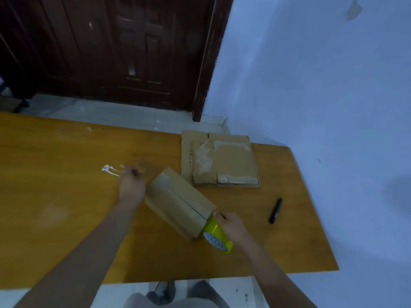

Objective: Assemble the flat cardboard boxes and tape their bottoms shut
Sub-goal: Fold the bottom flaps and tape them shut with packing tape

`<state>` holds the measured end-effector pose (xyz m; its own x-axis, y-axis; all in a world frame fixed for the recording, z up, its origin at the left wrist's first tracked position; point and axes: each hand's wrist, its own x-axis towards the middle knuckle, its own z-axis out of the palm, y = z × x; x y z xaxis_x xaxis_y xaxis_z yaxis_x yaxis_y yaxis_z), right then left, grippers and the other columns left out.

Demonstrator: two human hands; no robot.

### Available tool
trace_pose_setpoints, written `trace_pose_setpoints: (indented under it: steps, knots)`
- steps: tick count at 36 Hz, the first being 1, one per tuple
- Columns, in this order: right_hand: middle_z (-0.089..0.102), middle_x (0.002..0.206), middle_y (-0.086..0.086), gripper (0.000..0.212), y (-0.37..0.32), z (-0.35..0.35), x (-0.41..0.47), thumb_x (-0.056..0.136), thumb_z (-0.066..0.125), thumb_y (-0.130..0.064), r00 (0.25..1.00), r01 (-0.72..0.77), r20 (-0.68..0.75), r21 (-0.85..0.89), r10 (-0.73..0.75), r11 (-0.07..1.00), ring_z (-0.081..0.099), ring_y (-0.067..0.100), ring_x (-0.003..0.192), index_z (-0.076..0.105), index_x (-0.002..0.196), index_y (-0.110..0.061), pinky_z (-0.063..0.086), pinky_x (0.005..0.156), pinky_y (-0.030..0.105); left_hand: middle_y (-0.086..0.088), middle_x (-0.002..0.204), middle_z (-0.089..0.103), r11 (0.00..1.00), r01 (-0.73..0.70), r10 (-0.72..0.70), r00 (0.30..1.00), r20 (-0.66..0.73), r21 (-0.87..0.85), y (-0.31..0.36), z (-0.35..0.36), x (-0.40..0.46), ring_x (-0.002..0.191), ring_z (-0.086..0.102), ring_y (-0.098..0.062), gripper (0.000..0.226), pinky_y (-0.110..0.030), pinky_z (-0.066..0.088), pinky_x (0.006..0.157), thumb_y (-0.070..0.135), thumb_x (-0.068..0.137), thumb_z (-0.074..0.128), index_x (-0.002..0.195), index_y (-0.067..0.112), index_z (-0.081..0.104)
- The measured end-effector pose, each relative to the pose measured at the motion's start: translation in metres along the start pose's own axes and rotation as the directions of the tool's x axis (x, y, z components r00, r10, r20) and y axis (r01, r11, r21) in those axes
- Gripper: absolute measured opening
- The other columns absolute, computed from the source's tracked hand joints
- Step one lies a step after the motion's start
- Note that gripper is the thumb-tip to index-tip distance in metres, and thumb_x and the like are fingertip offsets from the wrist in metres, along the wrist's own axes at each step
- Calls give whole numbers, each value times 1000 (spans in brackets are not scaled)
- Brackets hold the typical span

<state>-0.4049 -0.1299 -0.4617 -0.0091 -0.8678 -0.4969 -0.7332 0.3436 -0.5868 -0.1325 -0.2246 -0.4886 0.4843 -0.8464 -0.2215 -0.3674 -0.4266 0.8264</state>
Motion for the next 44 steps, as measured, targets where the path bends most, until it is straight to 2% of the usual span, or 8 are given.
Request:
trace_pose_setpoints:
  steps: [4,9,13,21,28,32,37,44]
  knots:
    - [46,70,8,31,-6,3,-9,97,48,-33,995,20,90,208,-40,978,46,17,64,53,75,-12,31,60,28,-16,115,52,920,-320,298,946,127,224,24,7,-54,114,45,-35,24,-46,37,95,13,91,54,113,3,55]
    - [66,76,-9,10,12,-2,-19,88,64,-19,981,-20,173,521,-82,854,61,6,72,66,95,-12,45,61,9,-4,142,36,739,-536,370,829,420,408,14,40,-94,138,22,-26,52,-41,16,114,46,95,30,134,14,44]
    - [66,76,-10,14,32,-4,-23,94,55,-16,969,16,209,491,-135,871,62,4,72,67,88,-17,45,70,19,-5,151,28,684,-557,382,823,419,471,5,50,-98,143,14,-24,80,-39,3,116,58,82,6,143,14,35]
    - [54,68,-3,27,35,-1,-9,95,55,-33,955,61,252,343,-154,937,50,4,58,57,74,-16,37,54,14,-11,136,52,574,-553,414,832,369,604,3,56,-103,128,46,-31,60,-49,35,105,44,93,25,130,8,53]
    - [51,61,-2,55,51,32,0,90,37,-65,975,29,221,-85,-9,996,55,20,67,52,67,-17,41,63,32,-10,143,43,580,-543,382,840,385,607,4,58,-102,135,35,-29,64,-47,26,111,48,93,19,139,10,43]
    - [71,84,10,84,64,35,-6,71,31,-86,968,18,245,142,-52,990,67,19,79,67,92,-14,52,76,39,-10,143,44,569,-541,390,841,376,619,5,58,-103,135,36,-29,64,-48,27,110,49,93,20,139,10,44]
    - [70,83,-6,19,85,11,-14,92,58,-37,954,-64,291,427,-70,902,64,9,81,71,81,-30,51,82,32,-3,152,30,578,-521,399,852,340,628,5,61,-101,142,21,-22,58,-41,12,116,48,97,25,146,16,31]
    - [66,76,-2,26,94,-5,-14,85,63,-43,939,6,291,526,-186,851,61,13,72,69,78,-19,47,68,28,1,156,20,595,-482,377,874,307,643,9,65,-93,145,9,-18,55,-36,3,116,42,99,33,149,20,22]
